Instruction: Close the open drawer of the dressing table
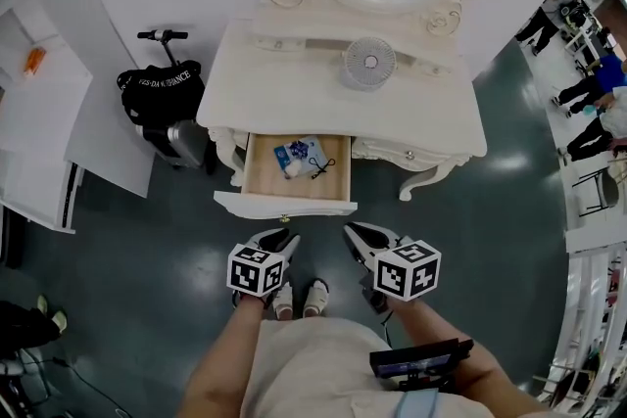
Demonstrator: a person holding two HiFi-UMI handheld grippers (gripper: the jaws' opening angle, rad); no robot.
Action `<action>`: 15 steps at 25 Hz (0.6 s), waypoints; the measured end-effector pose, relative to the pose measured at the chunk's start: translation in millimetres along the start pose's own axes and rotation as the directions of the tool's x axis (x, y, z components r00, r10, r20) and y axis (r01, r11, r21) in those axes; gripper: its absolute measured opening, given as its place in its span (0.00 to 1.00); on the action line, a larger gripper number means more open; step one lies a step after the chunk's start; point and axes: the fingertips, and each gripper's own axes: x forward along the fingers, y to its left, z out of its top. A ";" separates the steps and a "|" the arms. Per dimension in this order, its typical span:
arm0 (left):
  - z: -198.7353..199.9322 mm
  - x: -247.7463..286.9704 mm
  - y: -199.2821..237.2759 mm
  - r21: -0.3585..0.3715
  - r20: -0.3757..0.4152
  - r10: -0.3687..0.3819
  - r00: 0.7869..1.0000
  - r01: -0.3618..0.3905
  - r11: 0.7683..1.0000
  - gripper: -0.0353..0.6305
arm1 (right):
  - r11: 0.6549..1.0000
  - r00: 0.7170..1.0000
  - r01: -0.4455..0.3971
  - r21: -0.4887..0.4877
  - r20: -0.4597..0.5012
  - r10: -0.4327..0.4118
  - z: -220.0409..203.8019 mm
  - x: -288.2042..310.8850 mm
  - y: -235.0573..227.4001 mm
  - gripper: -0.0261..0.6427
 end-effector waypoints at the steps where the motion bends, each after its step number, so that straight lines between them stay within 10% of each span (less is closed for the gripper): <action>1: -1.4 3.2 3.4 0.002 -0.010 0.008 1.000 -0.008 1.000 0.19 | 1.000 1.000 0.002 -0.002 0.000 -0.002 0.3 0.3 -1.5 0.07; 15: -28.0 42.9 48.7 0.052 -0.149 0.137 0.979 -0.130 0.990 0.25 | 1.000 0.998 0.016 -0.020 -0.053 -0.017 -8.9 15.7 -12.5 0.07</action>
